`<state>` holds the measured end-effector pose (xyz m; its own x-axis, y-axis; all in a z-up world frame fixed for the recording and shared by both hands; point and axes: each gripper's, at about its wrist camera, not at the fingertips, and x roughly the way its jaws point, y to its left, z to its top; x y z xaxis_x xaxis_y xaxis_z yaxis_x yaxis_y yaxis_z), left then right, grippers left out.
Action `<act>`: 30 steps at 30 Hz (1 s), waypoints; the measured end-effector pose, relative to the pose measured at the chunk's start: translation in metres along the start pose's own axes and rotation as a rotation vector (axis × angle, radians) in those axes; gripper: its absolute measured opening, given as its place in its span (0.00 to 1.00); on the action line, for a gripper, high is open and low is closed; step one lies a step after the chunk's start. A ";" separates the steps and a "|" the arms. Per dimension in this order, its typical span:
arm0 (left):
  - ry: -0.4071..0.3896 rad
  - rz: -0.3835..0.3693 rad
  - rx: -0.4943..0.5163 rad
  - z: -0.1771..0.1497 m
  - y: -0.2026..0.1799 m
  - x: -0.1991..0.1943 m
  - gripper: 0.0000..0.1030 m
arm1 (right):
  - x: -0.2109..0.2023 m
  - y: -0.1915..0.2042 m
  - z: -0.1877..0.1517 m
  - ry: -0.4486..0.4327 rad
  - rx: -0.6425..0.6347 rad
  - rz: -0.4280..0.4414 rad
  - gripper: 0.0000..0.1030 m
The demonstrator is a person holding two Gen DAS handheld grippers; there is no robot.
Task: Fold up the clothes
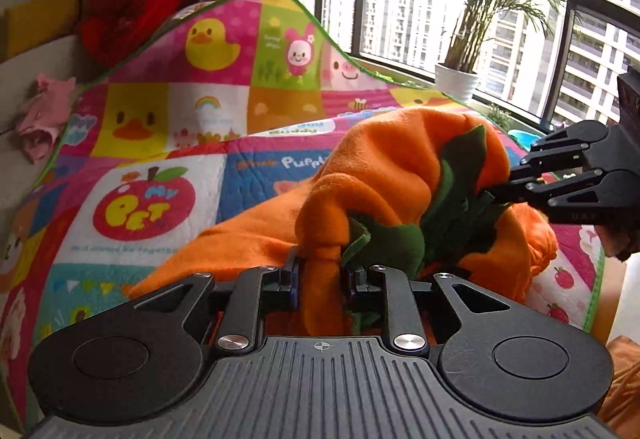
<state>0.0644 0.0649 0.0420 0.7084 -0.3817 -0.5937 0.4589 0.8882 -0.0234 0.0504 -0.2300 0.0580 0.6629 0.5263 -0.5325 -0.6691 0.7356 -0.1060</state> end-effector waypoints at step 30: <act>-0.243 -0.339 -0.429 0.023 0.007 -0.045 0.83 | 0.065 0.037 -0.025 0.047 0.367 0.079 1.00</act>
<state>0.0482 0.0824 0.0872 0.6860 -0.6644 -0.2965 0.4590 0.7114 -0.5321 0.0607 -0.1794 -0.0015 0.5922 0.5741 -0.5655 -0.5475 0.8015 0.2403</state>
